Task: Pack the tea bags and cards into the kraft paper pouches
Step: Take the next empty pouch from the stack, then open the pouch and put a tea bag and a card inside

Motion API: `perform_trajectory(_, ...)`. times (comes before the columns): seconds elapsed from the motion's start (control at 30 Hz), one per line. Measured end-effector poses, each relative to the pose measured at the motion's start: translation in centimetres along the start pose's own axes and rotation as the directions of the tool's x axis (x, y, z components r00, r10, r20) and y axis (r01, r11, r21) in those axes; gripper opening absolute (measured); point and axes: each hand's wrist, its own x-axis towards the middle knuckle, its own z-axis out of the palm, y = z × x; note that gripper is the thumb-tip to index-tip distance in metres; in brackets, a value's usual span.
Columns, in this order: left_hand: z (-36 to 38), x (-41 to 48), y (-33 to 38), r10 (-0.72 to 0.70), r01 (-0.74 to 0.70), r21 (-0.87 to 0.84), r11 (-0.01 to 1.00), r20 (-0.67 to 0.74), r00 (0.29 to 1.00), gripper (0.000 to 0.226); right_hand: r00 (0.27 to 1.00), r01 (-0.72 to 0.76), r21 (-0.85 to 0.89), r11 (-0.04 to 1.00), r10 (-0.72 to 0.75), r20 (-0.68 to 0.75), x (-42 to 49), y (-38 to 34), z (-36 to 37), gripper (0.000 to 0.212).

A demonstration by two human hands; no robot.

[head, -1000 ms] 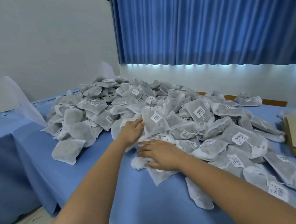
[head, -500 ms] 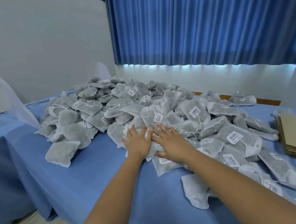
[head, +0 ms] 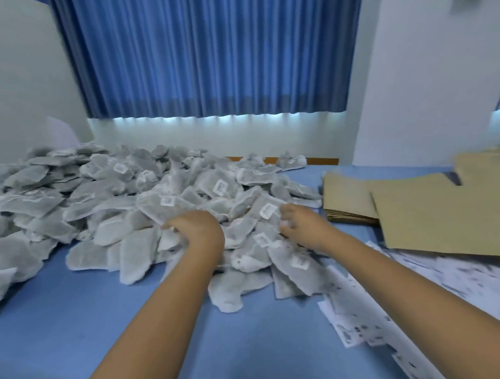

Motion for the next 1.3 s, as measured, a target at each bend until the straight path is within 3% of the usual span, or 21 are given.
perform_trajectory(0.1, -1.9, -3.4, 3.7, 0.039, -0.051, -0.044, 0.998, -0.245, 0.969, 0.046, 0.991, -0.113, -0.048, 0.992, 0.116, 0.062, -3.7, 5.1, -0.3, 0.025)
perform_trajectory(0.2, -2.2, -5.8, 8.0, 0.240, -0.330, -0.109, 0.938, -0.483, 0.842, 0.050, 0.967, -0.208, -0.060, 0.976, 0.197, -0.159, -6.5, 9.5, -1.6, 0.024)
perform_trajectory(0.3, -2.4, -7.9, 12.7, 0.434, -0.661, -0.186, 0.727, -0.622, 0.652, 0.038, 0.859, -0.495, -0.304, 0.814, 0.407, -0.311, -8.9, 14.7, -3.2, 0.045)
perform_trajectory(0.37, -2.1, -9.4, 15.8, 0.461, -0.790, -0.325, 0.520, -0.672, 0.579, 0.026, 0.798, -0.602, -0.412, 0.684, 0.528, -0.291, -10.4, 17.6, -3.7, 0.049)
perform_trajectory(0.43, -1.4, -10.9, 18.9, 0.447, -0.835, -0.445, 0.324, -0.706, 0.550, 0.028, 0.797, -0.604, -0.444, 0.662, 0.506, -0.330, -11.4, 19.5, -3.7, 0.038)
perform_trajectory(0.5, -0.9, -12.4, 21.9, 0.449, -0.763, -0.634, 0.124, -0.650, 0.613, 0.035, 0.799, -0.594, -0.423, 0.684, 0.439, -0.411, -12.1, 20.4, -4.1, 0.037)
perform_trajectory(0.53, -0.9, -13.1, 23.1, 0.475, -0.641, -0.768, 0.010, -0.560, 0.679, 0.040, 0.793, -0.585, -0.395, 0.708, 0.400, -0.459, -12.1, 20.6, -4.2, 0.042)
perform_trajectory(0.6, -1.7, -14.3, 25.2, 0.613, -0.206, -0.948, -0.243, -0.314, 0.725, 0.044, 0.790, -0.539, -0.320, 0.779, 0.336, -0.514, -11.9, 20.1, -4.2, 0.052)
perform_trajectory(0.63, -1.8, -14.7, 26.2, 0.671, 0.013, -0.944, -0.329, -0.224, 0.707, 0.041, 0.805, -0.490, -0.263, 0.832, 0.316, -0.502, -11.8, 19.4, -3.9, 0.052)
perform_trajectory(0.67, -1.8, -15.0, 27.0, 0.687, 0.129, -0.921, -0.367, -0.175, 0.705, 0.036, 0.833, -0.414, -0.161, 0.896, 0.302, -0.463, -11.6, 18.5, -3.5, 0.048)
perform_trajectory(0.77, -1.6, -14.6, 27.3, 0.581, 0.177, -0.894, -0.413, -0.109, 0.806, 0.011, 0.941, -0.183, 0.087, 0.979, 0.200, -0.274, -11.9, 17.0, -2.4, 0.042)
perform_trajectory(0.83, -1.3, -13.2, 26.4, 0.528, 0.261, -0.802, -0.537, -0.078, 0.846, 0.026, 0.921, -0.197, 0.182, 0.963, 0.246, -0.302, -12.8, 17.9, -2.7, 0.055)
perform_trajectory(0.93, -1.5, -10.8, 24.3, 0.506, 0.389, -0.667, -0.636, 0.020, 0.862, 0.034, 0.698, -0.392, 0.304, 0.868, 0.496, -0.516, -14.5, 20.0, -4.7, 0.052)
perform_trajectory(1.0, -1.6, -9.9, 23.8, 0.519, 0.407, -0.642, -0.650, 0.015, 0.854, 0.036, 0.581, -0.344, 0.538, 0.770, 0.624, -0.523, -15.7, 21.0, -5.8, 0.033)
perform_trajectory(1.1, -2.0, -9.5, 23.4, 0.500, 0.355, -0.650, -0.672, -0.044, 0.865, 0.028, 0.546, -0.172, 0.863, 0.475, 0.775, -0.318, -16.6, 21.8, -6.7, 0.021)
perform_trajectory(1.23, -2.1, -9.0, 23.1, 0.455, 0.303, -0.678, -0.670, -0.052, 0.889, 0.039, 0.573, -0.087, 0.981, 0.176, 0.814, -0.095, -17.7, 22.9, -7.4, 0.007)
perform_trajectory(1.3, -2.0, -9.5, 23.0, 0.329, 0.124, -0.781, -0.613, -0.110, 0.938, 0.047, 0.572, -0.064, 0.993, 0.097, 0.819, -0.044, -17.4, 22.8, -7.0, 0.008)
